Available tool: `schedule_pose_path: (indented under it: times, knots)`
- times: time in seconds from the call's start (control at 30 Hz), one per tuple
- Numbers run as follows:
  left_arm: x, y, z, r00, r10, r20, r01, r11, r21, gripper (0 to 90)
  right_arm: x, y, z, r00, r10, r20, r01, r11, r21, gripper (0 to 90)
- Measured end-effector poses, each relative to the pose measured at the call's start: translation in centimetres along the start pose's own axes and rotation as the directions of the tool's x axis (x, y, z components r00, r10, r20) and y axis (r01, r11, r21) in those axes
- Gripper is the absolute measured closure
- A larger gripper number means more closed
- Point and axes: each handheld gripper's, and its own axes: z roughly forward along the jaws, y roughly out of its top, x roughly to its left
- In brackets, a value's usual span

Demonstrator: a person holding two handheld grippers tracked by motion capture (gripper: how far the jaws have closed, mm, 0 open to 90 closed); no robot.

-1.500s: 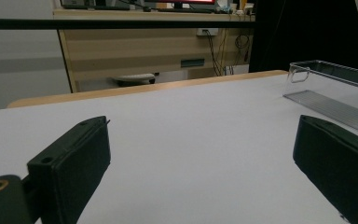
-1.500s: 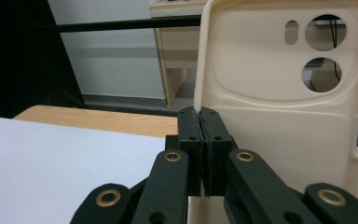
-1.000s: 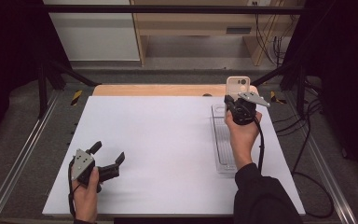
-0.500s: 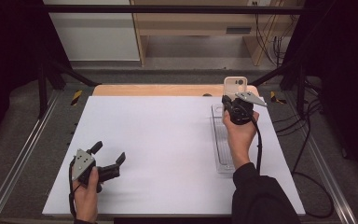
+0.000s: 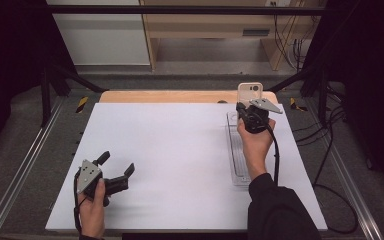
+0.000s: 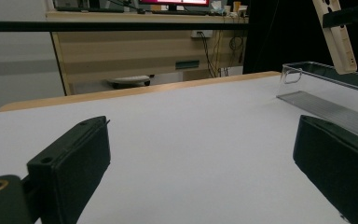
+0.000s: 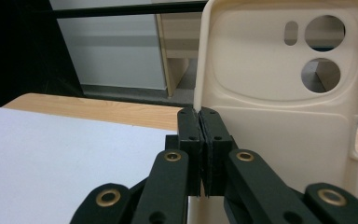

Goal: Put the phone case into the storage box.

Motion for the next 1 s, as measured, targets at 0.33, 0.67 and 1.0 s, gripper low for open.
schedule_pose_path:
  times: [0.33, 0.67, 1.0]
  knots:
    - [0.0, 0.0, 0.0, 1.0000, 0.004, 0.003, -0.004, 1.0000, -0.001, 3.6, 0.3, -0.7, 1.3, 1.0000, 0.001, 0.001, -0.001, 1.000, 0.026, 88.4]
    - [-0.1, 0.1, 0.0, 0.9999, 0.001, 0.012, -0.001, 1.0000, -0.009, 3.6, 0.3, -1.2, 2.2, 0.9998, -0.005, 0.018, 0.004, 0.999, 0.053, 88.4]
    - [-0.1, 0.1, 0.0, 0.9998, 0.004, 0.019, -0.004, 0.9999, -0.011, 3.6, 0.1, -1.7, 2.9, 0.9998, -0.003, 0.019, 0.001, 0.996, 0.085, 88.3]
